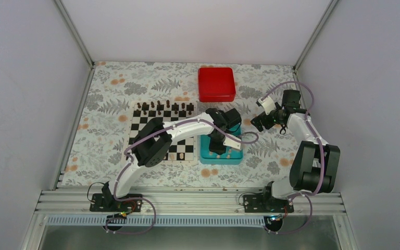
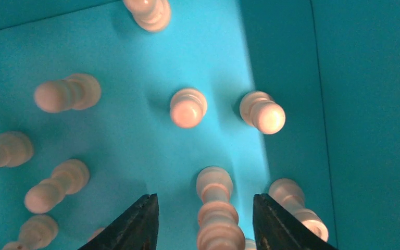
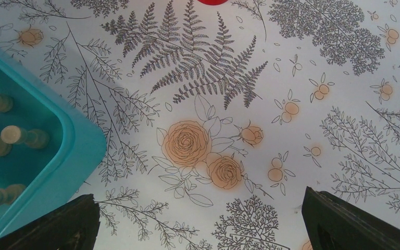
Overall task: Set up the chess pieces on the board
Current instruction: Pick up the chess piece from the storage box.
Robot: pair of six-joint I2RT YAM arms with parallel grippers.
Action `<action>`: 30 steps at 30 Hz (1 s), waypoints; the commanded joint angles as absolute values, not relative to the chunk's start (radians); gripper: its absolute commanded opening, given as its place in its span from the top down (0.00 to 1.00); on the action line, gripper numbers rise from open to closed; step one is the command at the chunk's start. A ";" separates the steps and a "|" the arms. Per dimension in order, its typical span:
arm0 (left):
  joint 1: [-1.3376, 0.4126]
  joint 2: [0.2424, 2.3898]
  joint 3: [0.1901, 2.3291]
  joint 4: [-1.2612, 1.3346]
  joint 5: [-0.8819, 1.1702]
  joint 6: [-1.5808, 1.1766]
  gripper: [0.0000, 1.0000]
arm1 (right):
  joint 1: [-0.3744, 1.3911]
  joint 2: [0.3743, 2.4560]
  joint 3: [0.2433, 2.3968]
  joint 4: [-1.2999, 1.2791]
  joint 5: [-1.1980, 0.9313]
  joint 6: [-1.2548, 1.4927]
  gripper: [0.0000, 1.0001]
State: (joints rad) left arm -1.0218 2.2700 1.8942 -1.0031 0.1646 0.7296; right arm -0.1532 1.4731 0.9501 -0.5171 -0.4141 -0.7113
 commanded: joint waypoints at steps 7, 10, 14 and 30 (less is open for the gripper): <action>-1.031 2.278 1.907 -0.993 0.158 0.723 0.62 | -0.167 1.464 0.940 -0.508 -0.430 -0.703 0.00; -1.031 2.271 1.907 -0.987 0.157 0.721 0.67 | -0.166 1.464 0.940 -0.508 -0.432 -0.703 0.00; -1.032 2.269 1.911 -0.988 0.154 0.723 0.75 | -0.167 1.464 0.940 -0.509 -0.433 -0.704 0.00; -1.036 2.135 1.938 -1.041 0.054 0.705 0.87 | -0.167 1.478 0.943 -0.515 -0.422 -0.710 0.00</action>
